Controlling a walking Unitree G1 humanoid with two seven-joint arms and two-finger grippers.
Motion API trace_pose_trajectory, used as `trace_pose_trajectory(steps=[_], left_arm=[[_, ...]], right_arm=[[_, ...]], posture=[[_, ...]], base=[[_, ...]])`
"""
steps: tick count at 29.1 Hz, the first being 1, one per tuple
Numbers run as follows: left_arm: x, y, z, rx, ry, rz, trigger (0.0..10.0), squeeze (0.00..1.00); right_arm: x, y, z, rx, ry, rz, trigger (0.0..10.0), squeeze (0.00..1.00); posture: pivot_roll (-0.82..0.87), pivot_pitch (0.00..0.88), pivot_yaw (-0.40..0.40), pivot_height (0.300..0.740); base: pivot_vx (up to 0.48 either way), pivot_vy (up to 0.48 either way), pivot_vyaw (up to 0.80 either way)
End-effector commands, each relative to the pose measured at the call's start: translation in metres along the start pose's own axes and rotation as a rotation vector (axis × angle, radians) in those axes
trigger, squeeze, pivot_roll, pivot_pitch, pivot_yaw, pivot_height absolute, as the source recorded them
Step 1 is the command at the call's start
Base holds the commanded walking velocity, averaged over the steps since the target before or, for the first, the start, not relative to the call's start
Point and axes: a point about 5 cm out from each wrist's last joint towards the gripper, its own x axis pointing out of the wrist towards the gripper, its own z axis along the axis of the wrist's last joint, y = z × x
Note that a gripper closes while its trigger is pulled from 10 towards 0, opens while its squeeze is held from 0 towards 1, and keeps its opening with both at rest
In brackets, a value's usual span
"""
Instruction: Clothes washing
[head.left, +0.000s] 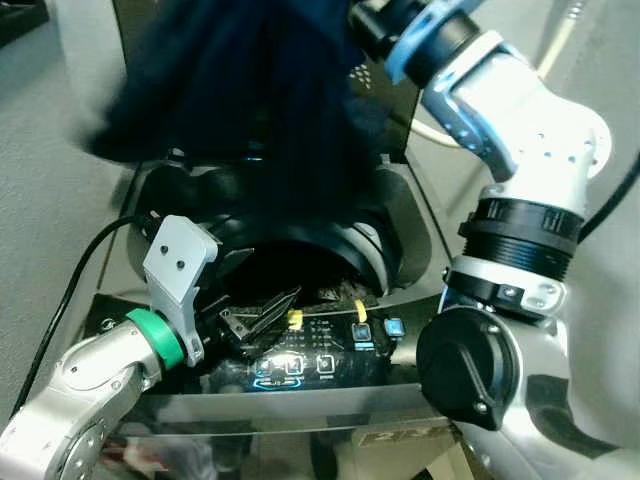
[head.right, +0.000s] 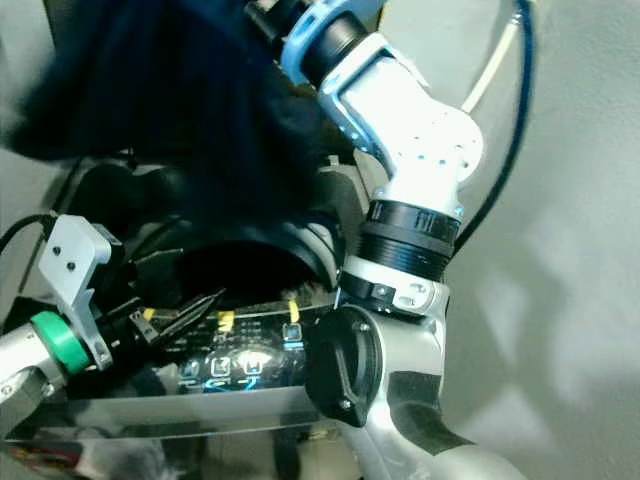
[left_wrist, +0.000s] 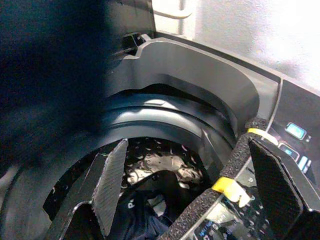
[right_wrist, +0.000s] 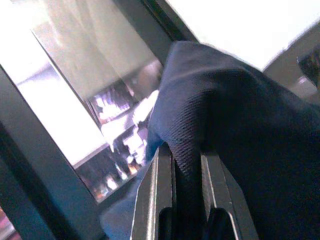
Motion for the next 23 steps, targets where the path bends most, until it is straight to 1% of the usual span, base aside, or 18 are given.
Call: trace_pose_trajectory(steps=[1,3,4,5,6,7,8,9,11,12,13,15,19,20,21,22,23], left_arm=[[-0.002,-0.002,-0.001,0.005,0.003,-0.004,10.0,0.0],[-0.002,-0.002,-0.001,0.005,0.003,-0.004,10.0,0.0],[-0.002,-0.002,-0.001,0.004,0.005,-0.007,10.0,0.0],[-0.002,-0.002,-0.001,0.004,0.005,-0.007,10.0,0.0],[-0.002,-0.002,-0.002,0.004,0.006,-0.009,10.0,0.0],[-0.002,-0.002,-0.002,0.004,0.007,-0.011,10.0,0.0],[-0.002,-0.002,-0.002,0.004,0.007,-0.011,10.0,0.0],[-0.002,-0.002,-0.002,0.004,0.009,-0.014,10.0,0.0],[-0.002,-0.002,-0.002,0.004,0.009,-0.014,10.0,0.0],[-0.002,-0.002,-0.002,0.005,0.01,-0.016,10.0,0.0],[-0.002,-0.003,-0.002,0.007,0.012,-0.02,10.0,0.0],[-0.002,-0.003,-0.002,0.007,0.012,-0.021,10.0,0.0],[-0.002,-0.003,-0.002,0.007,0.013,-0.021,10.0,0.0],[-0.002,-0.003,-0.002,0.008,0.014,-0.022,10.0,0.0],[-0.002,-0.003,-0.002,0.009,0.014,-0.023,10.0,0.0],[-0.002,-0.003,-0.002,0.01,0.014,-0.024,10.0,0.0],[-0.002,-0.003,-0.002,0.01,0.014,-0.024,10.0,0.0]], right_arm=[[-0.002,0.003,-0.001,-0.039,0.023,0.006,0.0,0.0],[-0.003,0.001,-0.003,-0.048,0.03,-0.011,0.0,0.0],[-0.008,-0.01,-0.007,-0.134,0.057,-0.094,0.0,0.0],[-0.008,-0.01,-0.007,-0.134,0.057,-0.094,0.0,0.0],[-0.013,-0.02,-0.011,-0.217,0.089,-0.17,0.0,0.0],[-0.017,-0.027,-0.014,-0.274,0.113,-0.221,0.0,0.0],[-0.017,-0.027,-0.014,-0.274,0.113,-0.221,0.0,0.0],[-0.021,-0.036,-0.017,-0.346,0.136,-0.29,0.0,0.0],[-0.021,-0.036,-0.017,-0.346,0.136,-0.29,0.0,0.0],[-0.022,-0.045,-0.02,-0.391,0.15,-0.343,0.0,0.0],[-0.021,-0.061,-0.028,-0.479,0.175,-0.421,0.0,0.0],[-0.02,-0.063,-0.03,-0.494,0.184,-0.43,0.0,0.0],[-0.02,-0.064,-0.033,-0.499,0.196,-0.429,0.0,0.0],[-0.021,-0.065,-0.037,-0.51,0.219,-0.423,0.0,0.0],[-0.022,-0.067,-0.041,-0.531,0.246,-0.434,0.0,0.0],[-0.026,-0.073,-0.044,-0.585,0.274,-0.465,0.0,0.0],[-0.026,-0.073,-0.044,-0.585,0.274,-0.465,0.0,0.0]], posture=[[0.14,0.073,-0.015,0.74],[0.14,0.073,-0.015,0.74],[0.14,0.076,-0.008,0.74],[0.14,0.076,-0.008,0.74],[0.13,0.076,-0.005,0.74],[0.13,0.076,-0.005,0.74],[0.13,0.076,-0.005,0.74],[0.14,0.079,-0.002,0.74],[0.14,0.079,-0.002,0.74],[0.14,0.08,-0.001,0.74],[0.14,0.081,0.0,0.74],[0.14,0.081,0.0,0.74],[0.14,0.079,-0.001,0.74],[0.14,0.076,-0.001,0.74],[0.14,0.075,-0.001,0.74],[0.15,0.072,-0.002,0.74],[0.15,0.072,-0.002,0.74]], base=[[0.0,0.0,0.0],[0.0,0.0,0.0],[0.0,0.0,0.0],[0.0,0.0,0.0],[0.0,0.0,0.0],[0.0,0.0,0.0],[0.0,0.0,0.0],[0.0,0.0,0.0],[0.0,0.0,0.0],[0.0,0.0,0.0],[0.0,0.0,0.0],[0.0,0.0,0.0],[0.0,0.0,0.0],[0.0,0.0,0.0],[0.0,0.0,0.0],[0.0,0.0,0.0],[0.0,0.0,0.0]])
